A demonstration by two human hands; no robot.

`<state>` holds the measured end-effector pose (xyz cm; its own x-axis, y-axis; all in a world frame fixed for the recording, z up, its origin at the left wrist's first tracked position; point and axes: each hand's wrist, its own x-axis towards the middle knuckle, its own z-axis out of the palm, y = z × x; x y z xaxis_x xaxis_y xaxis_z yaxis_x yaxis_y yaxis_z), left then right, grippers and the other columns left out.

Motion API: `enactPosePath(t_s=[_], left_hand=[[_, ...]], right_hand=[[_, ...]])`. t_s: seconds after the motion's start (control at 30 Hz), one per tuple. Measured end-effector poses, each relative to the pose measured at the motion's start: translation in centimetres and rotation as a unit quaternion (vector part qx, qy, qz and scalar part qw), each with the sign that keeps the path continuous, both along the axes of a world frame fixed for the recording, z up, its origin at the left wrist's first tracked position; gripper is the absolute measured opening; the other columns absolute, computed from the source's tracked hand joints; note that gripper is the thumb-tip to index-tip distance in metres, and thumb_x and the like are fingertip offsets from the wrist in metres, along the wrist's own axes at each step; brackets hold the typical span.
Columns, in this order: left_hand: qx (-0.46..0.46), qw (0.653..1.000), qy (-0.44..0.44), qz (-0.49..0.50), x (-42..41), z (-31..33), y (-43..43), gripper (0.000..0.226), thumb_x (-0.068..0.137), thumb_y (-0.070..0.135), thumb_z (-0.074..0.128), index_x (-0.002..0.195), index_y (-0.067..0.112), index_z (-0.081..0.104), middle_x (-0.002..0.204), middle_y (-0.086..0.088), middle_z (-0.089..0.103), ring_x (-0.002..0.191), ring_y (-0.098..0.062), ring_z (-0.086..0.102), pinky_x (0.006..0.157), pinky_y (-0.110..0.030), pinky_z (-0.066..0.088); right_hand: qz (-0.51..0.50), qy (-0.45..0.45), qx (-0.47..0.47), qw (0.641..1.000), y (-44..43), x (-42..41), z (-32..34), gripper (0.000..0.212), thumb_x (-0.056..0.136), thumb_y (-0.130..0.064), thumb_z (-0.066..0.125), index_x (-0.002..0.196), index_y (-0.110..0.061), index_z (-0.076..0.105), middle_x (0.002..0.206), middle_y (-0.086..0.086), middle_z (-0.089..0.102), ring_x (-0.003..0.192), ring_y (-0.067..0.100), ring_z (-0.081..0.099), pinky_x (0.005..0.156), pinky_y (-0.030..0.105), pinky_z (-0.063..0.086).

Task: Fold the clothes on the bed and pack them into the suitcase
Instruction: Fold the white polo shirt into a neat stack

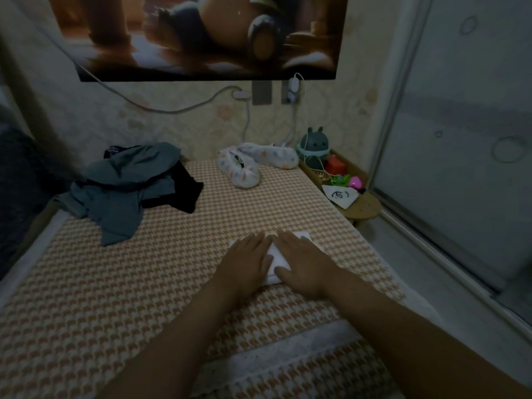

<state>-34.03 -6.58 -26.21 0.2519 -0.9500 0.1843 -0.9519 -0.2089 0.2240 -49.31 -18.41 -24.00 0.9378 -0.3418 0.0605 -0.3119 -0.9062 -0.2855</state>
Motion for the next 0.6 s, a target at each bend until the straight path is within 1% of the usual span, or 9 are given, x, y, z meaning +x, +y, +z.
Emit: enactPosePath(t_s=[0.1, 0.17, 0.23, 0.3, 0.37, 0.43, 0.5, 0.57, 0.6], left_hand=[[0.04, 0.999, 0.011, 0.014, -0.6, 0.4, 1.1, 0.098, 0.076, 0.084, 0.002, 0.154, 0.025, 0.006, 0.162, 0.004, 0.005, 0.148, -0.017, 0.006, 0.121, -0.044, 0.006], [0.086, 0.996, 0.004, -0.008, -0.3, 1.2, 1.7, 0.111, 0.066, 0.091, 0.017, 0.154, 0.026, -0.004, 0.161, 0.006, -0.003, 0.149, -0.016, 0.0, 0.12, -0.045, 0.0], [0.115, 0.993, -0.025, -0.021, 0.4, 1.5, 1.9, 0.115, 0.06, 0.084, 0.023, 0.154, 0.024, -0.007, 0.162, 0.003, -0.006, 0.149, -0.018, -0.001, 0.12, -0.046, 0.001], [0.097, 0.994, -0.046, -0.02, 0.4, 1.5, 1.5, 0.108, 0.065, 0.072, 0.033, 0.155, 0.02, 0.0, 0.162, -0.001, 0.001, 0.149, -0.022, 0.008, 0.12, -0.045, 0.009], [0.061, 0.995, -0.073, -0.011, -0.4, 1.1, 0.9, 0.099, 0.076, 0.054, 0.055, 0.155, 0.016, 0.007, 0.161, -0.006, 0.01, 0.146, -0.027, 0.018, 0.117, -0.047, 0.019], [0.04, 0.996, -0.081, 0.024, -1.2, 0.5, 0.5, 0.093, 0.079, 0.039, 0.063, 0.153, 0.013, 0.014, 0.159, -0.009, 0.019, 0.143, -0.032, 0.026, 0.113, -0.052, 0.025], [-0.007, 0.997, -0.071, 0.021, -1.4, 0.1, 0.2, 0.086, 0.074, 0.03, 0.071, 0.148, 0.01, 0.032, 0.151, -0.014, 0.036, 0.133, -0.037, 0.042, 0.105, -0.056, 0.037], [-0.085, 0.994, -0.06, -0.021, -0.8, -0.4, 0.1, 0.077, 0.064, 0.017, 0.08, 0.135, 0.003, 0.052, 0.133, -0.021, 0.056, 0.112, -0.04, 0.061, 0.088, -0.053, 0.052], [-0.108, 0.991, -0.057, -0.051, -1.8, -0.2, -1.0, 0.075, 0.058, 0.012, 0.083, 0.128, 0.0, 0.058, 0.125, -0.023, 0.061, 0.103, -0.039, 0.065, 0.081, -0.05, 0.056]], right_hand=[[0.025, 0.017, -0.014, 0.999, -0.5, -0.5, -0.4, 0.106, 0.073, -0.075, 0.029, 0.155, -0.017, -0.003, 0.162, -0.001, -0.007, 0.149, 0.014, -0.009, 0.118, 0.033, -0.009], [0.039, -0.002, -0.05, 0.998, -0.6, -0.7, -0.8, 0.102, 0.075, -0.065, 0.038, 0.156, -0.015, 0.0, 0.162, 0.004, -0.005, 0.149, 0.018, -0.006, 0.121, 0.039, -0.004], [0.041, -0.019, -0.079, 0.996, -0.5, -0.6, -1.4, 0.095, 0.079, -0.054, 0.043, 0.156, -0.014, 0.003, 0.162, 0.008, -0.001, 0.15, 0.024, -0.001, 0.122, 0.045, 0.0], [0.027, -0.003, -0.103, 0.994, -0.3, -0.3, -1.4, 0.089, 0.087, -0.046, 0.051, 0.155, -0.015, 0.003, 0.162, 0.01, 0.0, 0.15, 0.026, 0.002, 0.121, 0.048, 0.005], [0.004, 0.035, -0.136, 0.99, -0.2, 0.3, -1.0, 0.085, 0.093, -0.034, 0.056, 0.155, -0.015, 0.001, 0.163, 0.01, 0.0, 0.149, 0.026, 0.004, 0.12, 0.05, 0.011], [-0.013, 0.05, -0.168, 0.984, 0.0, 0.8, -0.5, 0.077, 0.097, -0.023, 0.051, 0.155, -0.014, 0.001, 0.163, 0.01, 0.001, 0.149, 0.027, 0.008, 0.117, 0.052, 0.017], [-0.022, 0.056, -0.185, 0.981, 0.0, 0.6, -0.1, 0.073, 0.097, -0.016, 0.05, 0.155, -0.011, 0.005, 0.162, 0.012, 0.007, 0.147, 0.03, 0.014, 0.114, 0.052, 0.024], [-0.007, 0.025, -0.212, 0.977, -0.4, 0.4, 0.1, 0.075, 0.087, -0.011, 0.064, 0.151, -0.005, 0.025, 0.155, 0.019, 0.029, 0.137, 0.036, 0.037, 0.101, 0.054, 0.04], [-0.017, 0.015, -0.223, 0.975, -1.6, -1.1, 0.3, 0.076, 0.077, -0.01, 0.074, 0.145, -0.004, 0.039, 0.145, 0.022, 0.044, 0.125, 0.039, 0.051, 0.09, 0.054, 0.048]])
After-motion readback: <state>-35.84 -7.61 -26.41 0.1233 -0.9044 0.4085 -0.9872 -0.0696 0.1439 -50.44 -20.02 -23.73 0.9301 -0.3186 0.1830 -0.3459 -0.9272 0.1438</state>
